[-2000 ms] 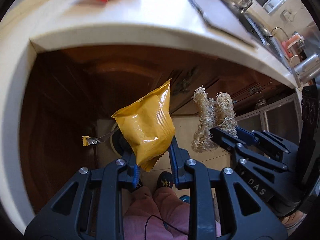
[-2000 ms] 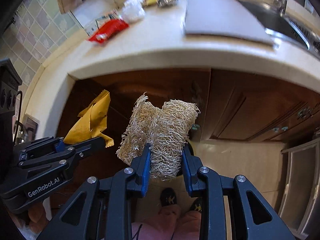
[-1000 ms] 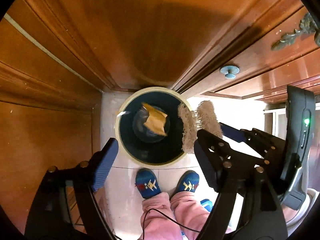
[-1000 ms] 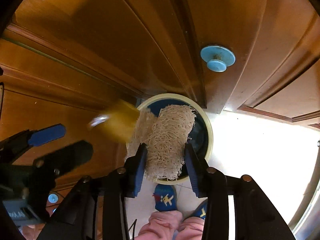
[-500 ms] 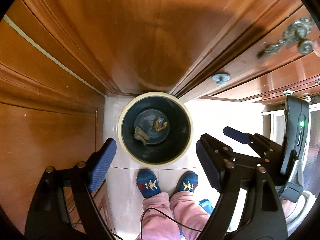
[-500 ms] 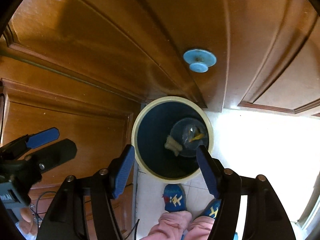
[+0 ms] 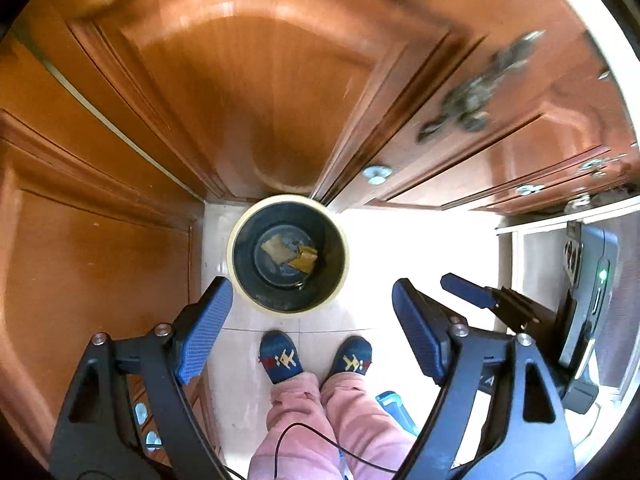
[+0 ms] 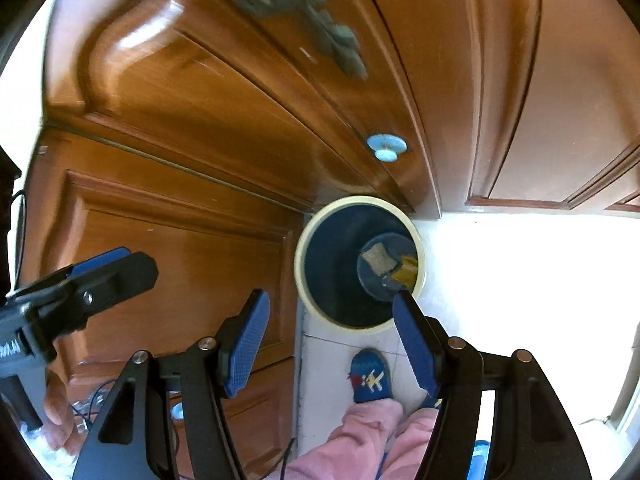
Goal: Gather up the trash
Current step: 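Open both tools to drop the yellow bag and scrubber into the bin, then raise both tools back up to the counter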
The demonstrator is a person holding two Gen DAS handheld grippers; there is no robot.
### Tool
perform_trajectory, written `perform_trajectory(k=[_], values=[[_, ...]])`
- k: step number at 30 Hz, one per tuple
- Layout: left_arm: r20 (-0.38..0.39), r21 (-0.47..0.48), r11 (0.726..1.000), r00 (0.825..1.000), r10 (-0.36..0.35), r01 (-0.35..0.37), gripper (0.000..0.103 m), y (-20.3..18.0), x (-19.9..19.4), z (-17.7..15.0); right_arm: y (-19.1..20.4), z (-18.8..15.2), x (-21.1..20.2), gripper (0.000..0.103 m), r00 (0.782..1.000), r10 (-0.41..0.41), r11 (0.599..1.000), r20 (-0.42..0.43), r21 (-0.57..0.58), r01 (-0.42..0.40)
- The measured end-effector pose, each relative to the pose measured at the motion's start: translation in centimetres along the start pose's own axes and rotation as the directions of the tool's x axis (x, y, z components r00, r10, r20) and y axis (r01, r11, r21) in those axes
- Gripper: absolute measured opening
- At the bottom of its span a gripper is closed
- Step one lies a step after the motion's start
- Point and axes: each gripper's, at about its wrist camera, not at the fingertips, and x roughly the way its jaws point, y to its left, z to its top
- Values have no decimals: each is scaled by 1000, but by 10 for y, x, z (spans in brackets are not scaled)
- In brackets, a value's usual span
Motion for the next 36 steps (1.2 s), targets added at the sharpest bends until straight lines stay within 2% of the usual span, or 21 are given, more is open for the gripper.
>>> perform_trajectory(k=[9, 16, 21, 26, 32, 36], values=[[78, 51, 998, 996, -48, 44, 79, -19, -118, 5, 55, -18, -124, 65, 996, 40, 998, 77, -60, -35], [184, 107, 991, 978, -93, 74, 79, -25, -217, 13, 101, -24, -228, 65, 982, 44, 996, 183, -81, -30], [286, 148, 985, 950, -124, 84, 79, -24, -279, 20, 130, -18, -284, 65, 961, 36, 995, 274, -97, -10], [365, 171, 981, 918, -154, 97, 79, -21, -326, 28, 167, -12, -337, 65, 928, 23, 990, 373, -140, 32], [441, 216, 971, 876, -193, 106, 79, -21, -364, 30, 200, -4, -388, 65, 881, 21, 987, 472, -151, 57], [479, 244, 964, 850, -218, 110, 79, -21, -386, 32, 220, 0, -409, 65, 856, 10, 986, 516, -149, 78]])
